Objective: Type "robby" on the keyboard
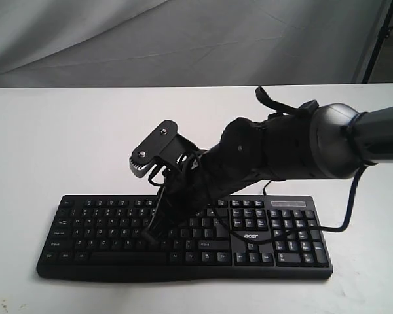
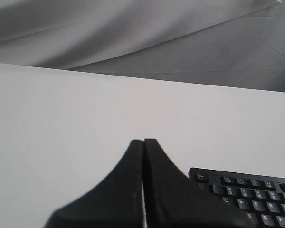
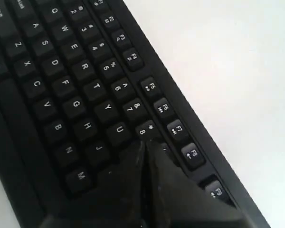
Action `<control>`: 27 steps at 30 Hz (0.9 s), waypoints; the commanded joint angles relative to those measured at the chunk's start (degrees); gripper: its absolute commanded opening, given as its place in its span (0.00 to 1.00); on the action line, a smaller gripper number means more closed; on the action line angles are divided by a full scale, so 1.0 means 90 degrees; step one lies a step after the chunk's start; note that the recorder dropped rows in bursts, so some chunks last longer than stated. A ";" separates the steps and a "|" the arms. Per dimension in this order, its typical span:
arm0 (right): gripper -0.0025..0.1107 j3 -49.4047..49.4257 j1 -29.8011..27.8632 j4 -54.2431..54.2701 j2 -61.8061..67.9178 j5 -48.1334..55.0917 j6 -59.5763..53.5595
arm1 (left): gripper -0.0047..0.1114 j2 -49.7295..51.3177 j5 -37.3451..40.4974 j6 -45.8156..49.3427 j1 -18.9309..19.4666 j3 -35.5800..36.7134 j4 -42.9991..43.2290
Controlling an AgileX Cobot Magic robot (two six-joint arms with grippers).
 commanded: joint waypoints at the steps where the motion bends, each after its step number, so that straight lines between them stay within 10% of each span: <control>1: 0.02 -0.0287 0.0280 0.0109 -0.0053 0.0122 0.0024 | 0.04 -0.0026 -0.0016 -0.0028 -0.0022 0.0031 -0.0060; 27: 0.02 -0.0508 0.0942 0.0523 0.0756 -0.0249 0.0012 | 0.04 -0.0026 -0.0016 -0.0028 -0.0022 0.0031 -0.0060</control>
